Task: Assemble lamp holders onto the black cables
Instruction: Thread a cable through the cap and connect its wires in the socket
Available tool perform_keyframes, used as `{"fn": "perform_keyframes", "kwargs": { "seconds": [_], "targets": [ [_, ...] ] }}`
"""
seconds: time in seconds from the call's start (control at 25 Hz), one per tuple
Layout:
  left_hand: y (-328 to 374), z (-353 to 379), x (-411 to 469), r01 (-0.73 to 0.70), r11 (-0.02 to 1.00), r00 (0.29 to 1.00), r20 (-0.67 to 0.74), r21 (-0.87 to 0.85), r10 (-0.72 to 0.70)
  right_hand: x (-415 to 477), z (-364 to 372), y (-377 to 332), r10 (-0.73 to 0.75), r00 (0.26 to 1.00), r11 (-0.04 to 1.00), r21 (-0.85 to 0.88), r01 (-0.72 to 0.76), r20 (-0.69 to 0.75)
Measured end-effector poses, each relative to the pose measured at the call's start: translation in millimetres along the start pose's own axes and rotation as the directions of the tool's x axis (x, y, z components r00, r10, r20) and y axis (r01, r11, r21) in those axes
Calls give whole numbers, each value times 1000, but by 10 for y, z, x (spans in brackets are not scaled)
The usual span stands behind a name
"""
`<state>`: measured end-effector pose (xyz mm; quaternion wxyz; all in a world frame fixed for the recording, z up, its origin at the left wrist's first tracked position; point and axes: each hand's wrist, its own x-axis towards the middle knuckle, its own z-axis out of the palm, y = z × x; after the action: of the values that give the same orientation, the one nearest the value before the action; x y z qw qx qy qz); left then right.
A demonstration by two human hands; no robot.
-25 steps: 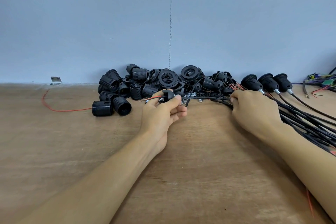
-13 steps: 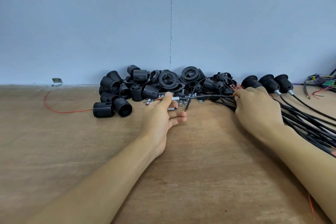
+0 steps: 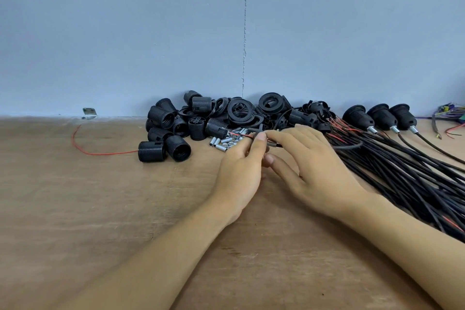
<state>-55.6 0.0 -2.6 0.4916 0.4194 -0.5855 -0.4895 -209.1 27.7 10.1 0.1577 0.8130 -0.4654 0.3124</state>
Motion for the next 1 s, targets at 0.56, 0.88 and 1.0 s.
{"fn": "perform_keyframes", "kwargs": {
  "seconds": [0.56, 0.88, 1.0],
  "targets": [
    [-104, -225, 140, -141, 746, 950, -124, 651, 288, -35, 90, 41, 196, 951, 971, 91, -223, 240],
    [-32, -540, 202, 44, 327, 927, -161, 944, 340, -43, 90, 45, 179, 946, 973, 92, -211, 272],
    [-25, -555, 187, 30, 310, 951, -122, 950, 283, -45, 80, 36, 180, 946, 972, 100, -214, 271]
  ]
}}
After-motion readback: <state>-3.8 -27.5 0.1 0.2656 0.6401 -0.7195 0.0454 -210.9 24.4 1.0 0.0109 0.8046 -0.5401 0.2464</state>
